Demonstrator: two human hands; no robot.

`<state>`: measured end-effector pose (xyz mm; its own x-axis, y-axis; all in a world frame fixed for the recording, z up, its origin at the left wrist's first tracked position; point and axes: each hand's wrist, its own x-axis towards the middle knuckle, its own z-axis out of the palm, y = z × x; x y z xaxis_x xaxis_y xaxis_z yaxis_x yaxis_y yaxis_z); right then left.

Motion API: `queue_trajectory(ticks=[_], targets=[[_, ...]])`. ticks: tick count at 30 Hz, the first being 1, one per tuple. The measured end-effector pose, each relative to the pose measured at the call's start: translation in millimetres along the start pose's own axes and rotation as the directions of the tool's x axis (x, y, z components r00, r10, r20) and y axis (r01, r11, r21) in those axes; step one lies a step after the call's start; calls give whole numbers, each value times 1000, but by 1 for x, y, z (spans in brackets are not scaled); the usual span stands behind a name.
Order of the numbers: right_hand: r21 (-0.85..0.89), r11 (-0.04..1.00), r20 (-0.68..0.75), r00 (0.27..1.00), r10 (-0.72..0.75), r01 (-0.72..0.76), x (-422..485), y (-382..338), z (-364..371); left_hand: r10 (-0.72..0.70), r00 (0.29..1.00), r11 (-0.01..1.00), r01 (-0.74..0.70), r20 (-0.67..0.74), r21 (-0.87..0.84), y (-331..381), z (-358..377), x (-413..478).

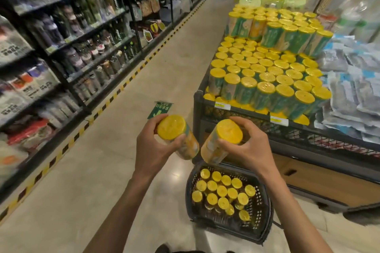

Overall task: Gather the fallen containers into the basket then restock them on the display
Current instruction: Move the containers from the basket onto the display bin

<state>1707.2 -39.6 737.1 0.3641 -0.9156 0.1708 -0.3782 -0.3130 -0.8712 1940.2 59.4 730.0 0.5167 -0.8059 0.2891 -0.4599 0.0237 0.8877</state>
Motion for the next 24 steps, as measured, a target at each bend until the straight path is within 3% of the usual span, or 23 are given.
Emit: queue_trajectory(ticks=[12,24], targets=[[28,999,0,999,42,-42,28,-49,101,-51,998,998,52,31,-47,-50,-92,45],[-36,998,-84,996,42,-45,167,-30,128,-6,984,1000,10,179,-22,-88,-67,197]])
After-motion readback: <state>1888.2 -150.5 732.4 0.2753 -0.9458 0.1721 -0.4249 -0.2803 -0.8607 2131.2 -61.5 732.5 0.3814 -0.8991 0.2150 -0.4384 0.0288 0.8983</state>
